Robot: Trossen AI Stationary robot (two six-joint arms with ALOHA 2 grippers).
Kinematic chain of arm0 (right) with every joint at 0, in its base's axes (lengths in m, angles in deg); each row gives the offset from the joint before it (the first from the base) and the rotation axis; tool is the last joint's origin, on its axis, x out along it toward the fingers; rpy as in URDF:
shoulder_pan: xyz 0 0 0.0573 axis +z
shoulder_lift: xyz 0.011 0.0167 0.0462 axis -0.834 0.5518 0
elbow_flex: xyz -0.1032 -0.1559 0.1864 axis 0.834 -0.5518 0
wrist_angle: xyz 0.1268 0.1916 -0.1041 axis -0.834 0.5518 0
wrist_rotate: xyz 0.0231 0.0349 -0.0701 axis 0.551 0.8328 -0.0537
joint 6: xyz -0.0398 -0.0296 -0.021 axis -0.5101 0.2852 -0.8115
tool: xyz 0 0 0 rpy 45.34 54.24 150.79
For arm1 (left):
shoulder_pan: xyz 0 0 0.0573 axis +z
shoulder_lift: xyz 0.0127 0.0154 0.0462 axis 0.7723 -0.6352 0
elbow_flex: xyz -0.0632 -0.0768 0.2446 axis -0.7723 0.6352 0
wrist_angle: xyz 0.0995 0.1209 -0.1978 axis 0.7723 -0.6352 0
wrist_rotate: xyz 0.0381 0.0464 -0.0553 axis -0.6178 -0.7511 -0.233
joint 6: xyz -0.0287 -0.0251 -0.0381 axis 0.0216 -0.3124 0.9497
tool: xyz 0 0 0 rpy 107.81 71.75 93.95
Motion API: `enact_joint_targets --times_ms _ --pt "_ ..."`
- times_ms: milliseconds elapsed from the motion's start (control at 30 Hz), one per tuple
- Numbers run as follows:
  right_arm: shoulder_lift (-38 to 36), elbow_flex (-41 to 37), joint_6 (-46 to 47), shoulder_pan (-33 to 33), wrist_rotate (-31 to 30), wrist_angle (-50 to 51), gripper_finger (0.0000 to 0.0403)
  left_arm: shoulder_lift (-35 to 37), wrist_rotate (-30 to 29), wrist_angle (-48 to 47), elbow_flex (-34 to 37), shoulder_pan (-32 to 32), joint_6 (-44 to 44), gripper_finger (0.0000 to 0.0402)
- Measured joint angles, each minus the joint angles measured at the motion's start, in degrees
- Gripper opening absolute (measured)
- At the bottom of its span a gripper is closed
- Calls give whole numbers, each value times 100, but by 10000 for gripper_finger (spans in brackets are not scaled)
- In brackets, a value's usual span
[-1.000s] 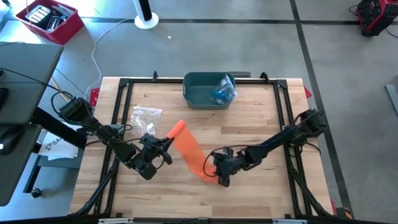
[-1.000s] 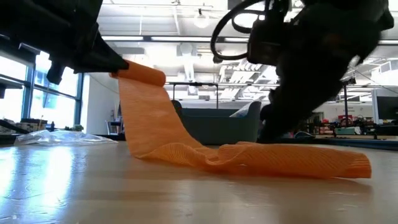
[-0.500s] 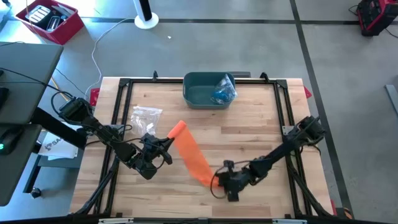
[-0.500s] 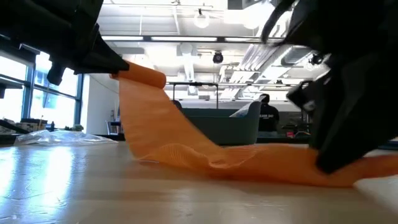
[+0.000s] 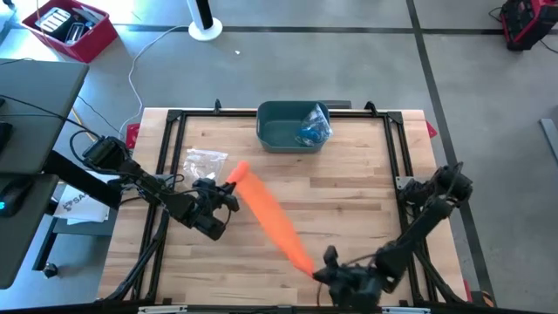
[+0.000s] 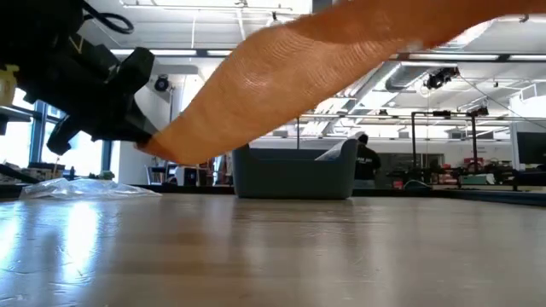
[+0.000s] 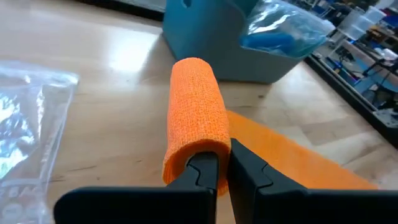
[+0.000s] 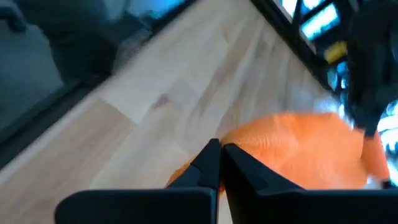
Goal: Roll bandage
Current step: Roll the orange bandage
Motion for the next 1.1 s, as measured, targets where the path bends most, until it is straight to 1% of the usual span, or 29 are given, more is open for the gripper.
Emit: enact_joint_targets --times_ms 100,200,267,333,433,500,533,600,700,800,867,967,1033,1100 --pt "7 -48 -136 48 95 -13 7 0 86 9 34 13 64 9" --pt "17 -239 35 -136 253 89 11 0 120 164 50 14 -157 9" --pt "17 -364 73 -328 312 39 24 0 117 373 50 15 -390 9" --pt "17 -479 -69 -545 567 -175 45 -19 169 613 50 15 -670 9" --pt "34 -639 -257 -928 1165 -678 89 -81 327 983 50 13 -1131 9" --pt "35 -645 -384 -1137 1583 -800 120 -149 433 1169 48 9 -1397 9" --pt "32 -639 -415 -1216 1736 -809 133 -196 448 1228 48 2 -1484 9" --pt "0 -638 -356 -1295 1849 -797 154 -274 463 1318 48 0 -1579 9" --pt "-128 -634 14 -1420 2110 -831 164 -374 463 1362 48 0 -1577 9" --pt "-147 -630 706 -1754 2824 -822 164 -444 488 1450 50 1 -1571 9" --pt "-58 -631 1331 -2086 3142 -828 165 -498 512 1567 45 0 -1577 9" --pt "162 -632 2059 -2550 3276 -898 165 -574 567 1692 45 0 -1639 9" --pt "340 -636 2172 -2787 3556 -1188 164 -573 570 1696 45 0 -1639 9" --pt "536 -636 2162 -2926 4095 -1636 161 -573 571 1679 45 0 -1655 9"
